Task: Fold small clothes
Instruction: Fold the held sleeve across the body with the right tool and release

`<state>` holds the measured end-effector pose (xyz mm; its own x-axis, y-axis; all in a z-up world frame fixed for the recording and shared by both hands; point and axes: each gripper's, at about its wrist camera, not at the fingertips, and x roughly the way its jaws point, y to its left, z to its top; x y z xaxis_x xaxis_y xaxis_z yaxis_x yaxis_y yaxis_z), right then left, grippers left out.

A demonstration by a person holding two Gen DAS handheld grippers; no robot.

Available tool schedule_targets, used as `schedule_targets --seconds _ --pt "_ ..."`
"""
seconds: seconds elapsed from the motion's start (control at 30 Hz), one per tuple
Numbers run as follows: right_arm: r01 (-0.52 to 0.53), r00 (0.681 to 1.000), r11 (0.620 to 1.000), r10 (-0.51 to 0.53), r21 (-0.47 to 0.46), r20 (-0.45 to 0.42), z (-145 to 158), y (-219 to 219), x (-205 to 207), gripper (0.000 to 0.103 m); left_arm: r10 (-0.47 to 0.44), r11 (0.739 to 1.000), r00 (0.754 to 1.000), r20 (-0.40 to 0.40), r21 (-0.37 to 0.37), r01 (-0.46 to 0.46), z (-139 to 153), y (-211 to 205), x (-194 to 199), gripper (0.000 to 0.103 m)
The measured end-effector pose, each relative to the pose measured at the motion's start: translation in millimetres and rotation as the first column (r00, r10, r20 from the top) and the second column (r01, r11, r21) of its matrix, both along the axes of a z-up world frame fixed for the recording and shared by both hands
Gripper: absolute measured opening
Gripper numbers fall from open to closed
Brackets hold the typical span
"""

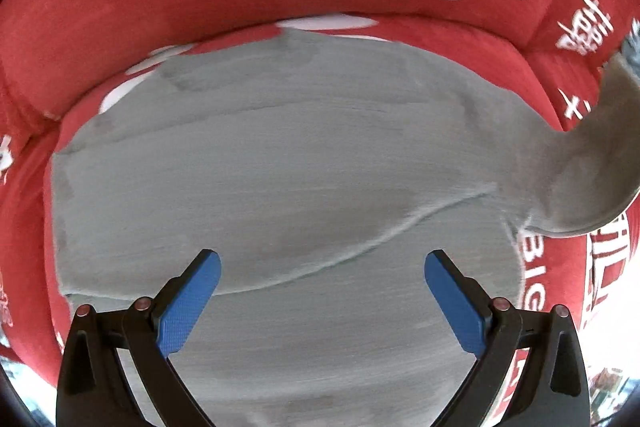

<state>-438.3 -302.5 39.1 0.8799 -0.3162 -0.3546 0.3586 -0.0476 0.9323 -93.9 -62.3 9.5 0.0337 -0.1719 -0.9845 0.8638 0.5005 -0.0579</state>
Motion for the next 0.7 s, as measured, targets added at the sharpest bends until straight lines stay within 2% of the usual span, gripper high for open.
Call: schedule_targets --seconds 0.13,0.2,0.3,0.4,0.5,0.57,0.6,0.63,0.67,0.7 --pt "-0.205 0.977 0.973 0.197 -0.104 -0.086 26 13 85 0.006 0.07 0.997 0.997 0.015 -0.013 -0.07 3 29 33 0.102" --pt "-0.321 0.943 0.937 0.303 -0.135 -0.138 30 28 136 0.006 0.114 0.993 0.993 0.022 -0.016 -0.114 3 45 51 0.102" --pt "-0.488 0.863 0.865 0.457 -0.12 -0.216 17 60 210 0.006 0.189 0.982 0.982 0.029 -0.017 -0.188 2 68 78 0.102" --pt "-0.617 0.757 0.785 0.576 -0.047 -0.31 -17 96 274 0.006 0.265 0.964 0.964 0.035 -0.015 -0.265 0 95 105 0.102" --pt "-0.648 0.686 0.76 0.614 0.056 -0.389 -56 118 304 0.006 0.303 0.953 0.952 0.038 -0.007 -0.303 -5 116 122 0.102" --pt "-0.616 0.679 0.773 0.619 0.153 -0.394 -83 125 309 0.01 0.317 0.948 0.948 0.024 0.0 -0.317 -10 124 128 0.102" --pt "-0.583 0.688 0.788 0.609 0.198 -0.395 -92 129 307 0.01 0.32 0.948 0.947 0.016 -0.001 -0.32 -10 127 130 0.102" --pt "-0.565 0.7 0.799 0.596 0.205 -0.392 -93 131 302 0.012 0.321 0.947 0.947 0.003 -0.006 -0.321 -11 132 132 0.102" --pt "-0.548 0.716 0.812 0.579 0.2 -0.39 -91 132 298 0.018 0.321 0.947 0.947 -0.005 -0.011 -0.321 -11 134 133 0.102" --pt "-0.522 0.733 0.833 0.549 0.185 -0.401 -86 132 293 0.032 0.322 0.947 0.947 -0.017 -0.017 -0.322 -10 136 134 0.102"
